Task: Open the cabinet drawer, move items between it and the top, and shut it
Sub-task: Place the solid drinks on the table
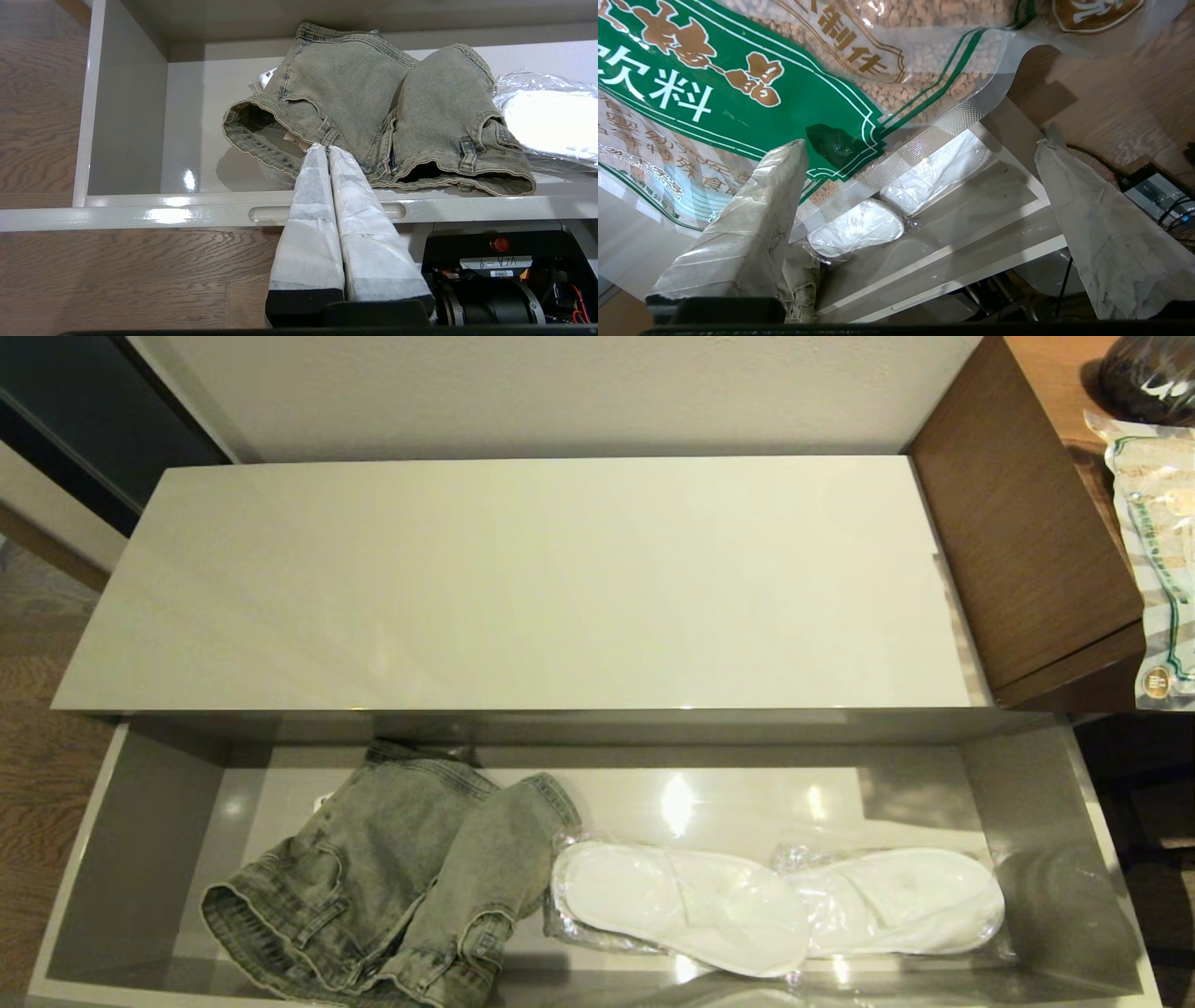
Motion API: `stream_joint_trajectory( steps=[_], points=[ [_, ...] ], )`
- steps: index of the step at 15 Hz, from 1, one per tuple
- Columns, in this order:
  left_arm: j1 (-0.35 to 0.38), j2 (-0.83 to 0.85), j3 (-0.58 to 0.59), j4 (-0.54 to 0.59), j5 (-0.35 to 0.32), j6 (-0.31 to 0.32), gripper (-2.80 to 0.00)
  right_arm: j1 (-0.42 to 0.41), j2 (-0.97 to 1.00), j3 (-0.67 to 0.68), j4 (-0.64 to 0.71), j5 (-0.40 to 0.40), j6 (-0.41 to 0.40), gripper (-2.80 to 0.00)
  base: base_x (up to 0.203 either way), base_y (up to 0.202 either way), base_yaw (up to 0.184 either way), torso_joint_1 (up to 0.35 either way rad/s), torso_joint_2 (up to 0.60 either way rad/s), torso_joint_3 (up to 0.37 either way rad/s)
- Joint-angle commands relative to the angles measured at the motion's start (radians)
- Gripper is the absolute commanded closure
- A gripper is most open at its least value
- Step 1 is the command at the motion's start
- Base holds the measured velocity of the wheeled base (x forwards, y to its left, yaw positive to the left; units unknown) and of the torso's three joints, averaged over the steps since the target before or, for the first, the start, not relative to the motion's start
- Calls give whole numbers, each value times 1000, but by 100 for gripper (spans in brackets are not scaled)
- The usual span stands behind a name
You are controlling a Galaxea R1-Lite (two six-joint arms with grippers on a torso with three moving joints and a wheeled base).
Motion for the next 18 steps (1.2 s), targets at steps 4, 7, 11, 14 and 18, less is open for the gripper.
stream_joint_trajectory(
  steps=[4,7,11,14,18],
  points=[
    [0,0,1,0,1,0,0,-1,14,8,-2,94,-53,-280,0,0,0,0,0,0],
    [-1,0,0,0,1,0,0,0,37,13,-10,170,-125,-280,0,0,0,0,0,0],
    [0,0,0,0,1,0,0,-1,73,20,-100,164,-124,-280,0,0,0,0,0,0],
    [-1,0,0,0,1,0,0,0,67,18,-101,160,-118,-280,0,0,0,0,0,0],
    [-1,0,0,0,1,0,0,0,50,19,-92,158,-119,0,0,0,0,0,0,0]
  ],
)
